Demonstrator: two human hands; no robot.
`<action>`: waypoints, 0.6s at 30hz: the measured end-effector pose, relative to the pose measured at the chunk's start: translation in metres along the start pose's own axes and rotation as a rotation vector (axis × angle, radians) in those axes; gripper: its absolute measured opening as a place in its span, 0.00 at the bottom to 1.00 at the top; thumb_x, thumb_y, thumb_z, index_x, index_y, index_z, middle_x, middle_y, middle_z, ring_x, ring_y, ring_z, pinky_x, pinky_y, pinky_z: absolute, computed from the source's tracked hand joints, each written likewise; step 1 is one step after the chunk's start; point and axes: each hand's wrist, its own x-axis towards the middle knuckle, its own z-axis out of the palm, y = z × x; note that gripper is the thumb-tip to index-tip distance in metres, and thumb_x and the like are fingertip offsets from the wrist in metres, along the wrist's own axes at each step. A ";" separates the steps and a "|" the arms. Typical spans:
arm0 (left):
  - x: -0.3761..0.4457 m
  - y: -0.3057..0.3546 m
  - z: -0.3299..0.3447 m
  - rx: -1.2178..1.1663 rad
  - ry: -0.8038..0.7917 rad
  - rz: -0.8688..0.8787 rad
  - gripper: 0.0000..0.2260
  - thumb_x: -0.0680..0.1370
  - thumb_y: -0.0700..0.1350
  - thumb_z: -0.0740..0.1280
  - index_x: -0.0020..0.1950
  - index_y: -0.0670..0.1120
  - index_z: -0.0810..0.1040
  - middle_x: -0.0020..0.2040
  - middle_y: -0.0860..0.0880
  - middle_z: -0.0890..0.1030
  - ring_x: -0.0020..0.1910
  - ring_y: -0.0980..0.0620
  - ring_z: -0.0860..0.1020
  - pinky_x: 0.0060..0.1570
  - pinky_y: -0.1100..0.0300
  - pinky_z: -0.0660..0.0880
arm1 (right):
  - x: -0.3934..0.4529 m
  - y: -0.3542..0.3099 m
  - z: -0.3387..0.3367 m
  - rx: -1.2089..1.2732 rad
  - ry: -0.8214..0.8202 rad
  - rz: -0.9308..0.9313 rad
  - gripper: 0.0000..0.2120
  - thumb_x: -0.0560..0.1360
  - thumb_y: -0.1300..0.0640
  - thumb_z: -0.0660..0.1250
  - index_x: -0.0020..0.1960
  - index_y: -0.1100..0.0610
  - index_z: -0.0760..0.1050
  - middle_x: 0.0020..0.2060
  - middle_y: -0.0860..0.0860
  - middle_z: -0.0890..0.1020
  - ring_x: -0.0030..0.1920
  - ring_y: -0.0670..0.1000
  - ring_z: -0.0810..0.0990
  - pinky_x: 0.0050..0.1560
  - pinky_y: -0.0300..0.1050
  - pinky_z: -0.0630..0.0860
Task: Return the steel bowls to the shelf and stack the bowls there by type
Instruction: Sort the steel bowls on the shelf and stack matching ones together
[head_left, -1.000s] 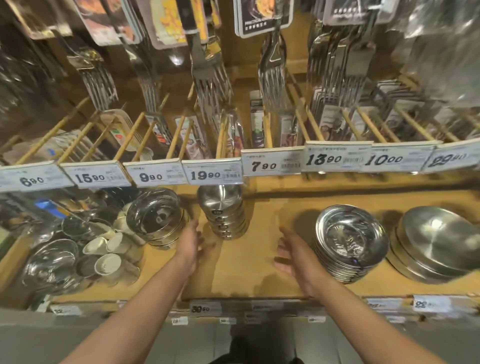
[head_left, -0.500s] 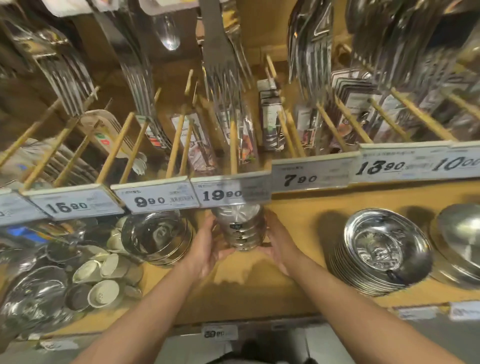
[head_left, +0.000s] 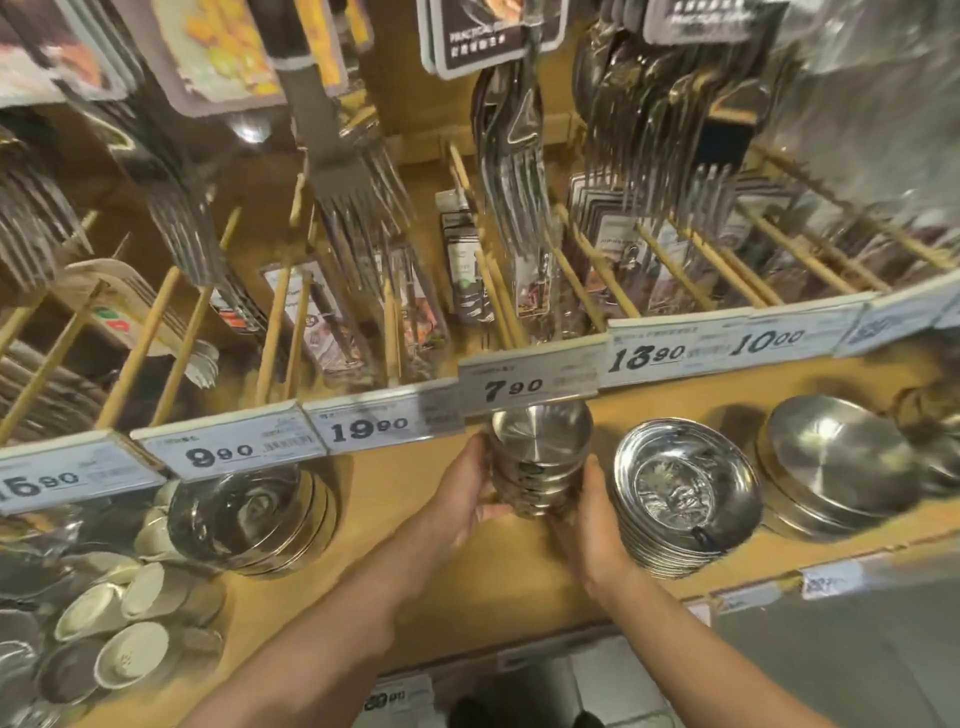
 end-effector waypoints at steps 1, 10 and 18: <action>0.002 0.000 0.001 0.009 -0.001 -0.002 0.14 0.85 0.58 0.53 0.58 0.58 0.77 0.67 0.48 0.77 0.64 0.47 0.78 0.55 0.46 0.81 | -0.001 0.001 0.000 0.009 0.019 -0.009 0.29 0.86 0.43 0.44 0.71 0.56 0.73 0.66 0.56 0.80 0.69 0.54 0.76 0.74 0.60 0.67; 0.009 -0.004 -0.003 0.043 -0.011 0.006 0.18 0.84 0.59 0.53 0.67 0.55 0.75 0.67 0.48 0.79 0.63 0.47 0.79 0.63 0.40 0.77 | -0.002 0.004 0.000 0.013 0.056 -0.018 0.26 0.86 0.44 0.44 0.67 0.53 0.76 0.64 0.53 0.82 0.68 0.51 0.77 0.75 0.56 0.65; 0.005 -0.028 -0.019 0.028 0.091 -0.037 0.22 0.81 0.54 0.59 0.74 0.50 0.72 0.65 0.43 0.76 0.62 0.45 0.75 0.56 0.48 0.77 | -0.018 0.018 -0.009 -0.063 0.115 0.069 0.25 0.85 0.41 0.50 0.77 0.51 0.66 0.73 0.49 0.73 0.72 0.49 0.71 0.78 0.54 0.61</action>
